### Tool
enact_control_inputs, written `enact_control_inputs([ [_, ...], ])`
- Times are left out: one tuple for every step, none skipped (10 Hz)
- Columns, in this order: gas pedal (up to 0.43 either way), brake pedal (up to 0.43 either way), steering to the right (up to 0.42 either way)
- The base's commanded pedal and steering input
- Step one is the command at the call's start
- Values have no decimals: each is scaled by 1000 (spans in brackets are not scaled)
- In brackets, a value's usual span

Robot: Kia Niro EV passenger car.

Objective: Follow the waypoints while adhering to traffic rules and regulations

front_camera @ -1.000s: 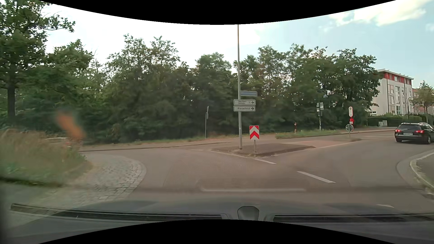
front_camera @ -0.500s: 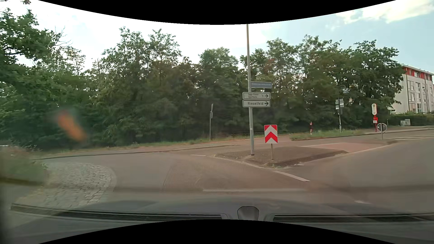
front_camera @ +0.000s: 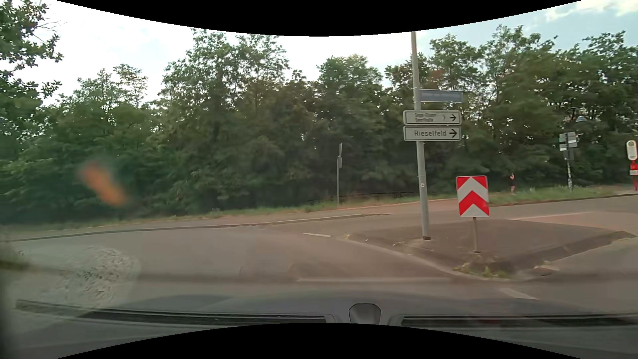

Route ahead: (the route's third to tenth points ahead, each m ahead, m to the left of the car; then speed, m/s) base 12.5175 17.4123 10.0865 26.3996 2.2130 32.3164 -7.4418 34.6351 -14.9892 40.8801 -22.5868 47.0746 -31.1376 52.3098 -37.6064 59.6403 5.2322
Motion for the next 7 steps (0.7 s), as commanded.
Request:
enact_control_inputs([
  [20, 0, -250],
  [20, 0, -273],
  [20, 0, -292],
  [20, 0, -304],
  [20, 0, -313],
  [20, 0, -318],
  [28, 0, -319],
])
